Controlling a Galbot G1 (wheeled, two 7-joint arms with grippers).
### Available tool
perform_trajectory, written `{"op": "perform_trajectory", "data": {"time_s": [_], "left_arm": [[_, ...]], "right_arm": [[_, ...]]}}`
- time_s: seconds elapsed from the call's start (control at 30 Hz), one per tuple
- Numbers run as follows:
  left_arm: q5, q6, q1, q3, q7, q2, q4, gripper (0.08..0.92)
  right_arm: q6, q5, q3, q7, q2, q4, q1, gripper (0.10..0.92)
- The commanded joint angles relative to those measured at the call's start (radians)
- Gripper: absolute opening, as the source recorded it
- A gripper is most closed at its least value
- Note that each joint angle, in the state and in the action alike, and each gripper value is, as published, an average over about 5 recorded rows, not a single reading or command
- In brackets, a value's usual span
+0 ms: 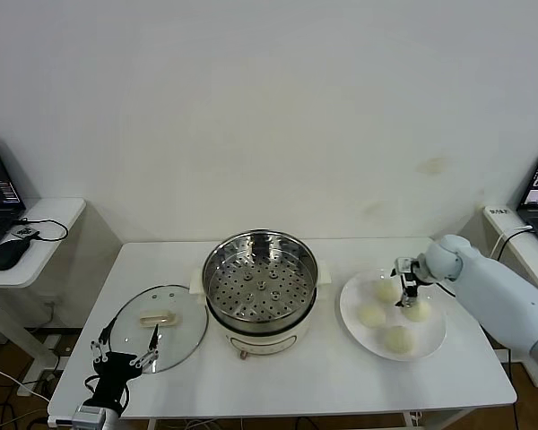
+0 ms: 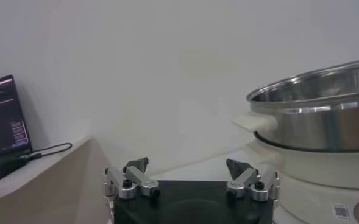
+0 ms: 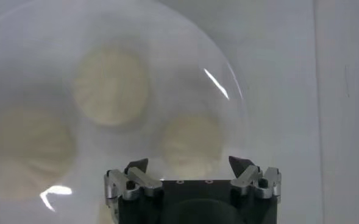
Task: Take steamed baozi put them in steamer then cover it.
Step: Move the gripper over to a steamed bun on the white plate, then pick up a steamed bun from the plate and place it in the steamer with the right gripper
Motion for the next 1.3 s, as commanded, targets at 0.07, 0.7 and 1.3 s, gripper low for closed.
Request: {"op": "perform_trajectory", "data": {"time_s": [0.07, 0.7, 1.3], "left_arm": [[0.001, 0.0, 0.0, 0.0, 0.0, 0.002, 0.001, 0.823], [-0.002, -0.008, 0.004, -0.005, -0.003, 0.008, 0.002, 0.823], [-0.025, -0.001, -0.001, 0.005, -0.003, 0.028, -0.003, 0.823]], "right_arm": [[-0.003, -0.005, -0.008, -0.015, 0.036, -0.056, 0.012, 0.793], [-0.03, 0.082, -0.079, -0.067, 0.01, -0.005, 0.072, 0.576], [-0.105, 0.427, -0.46, -0.143, -0.173, 0.384, 0.589, 0.585]]}}
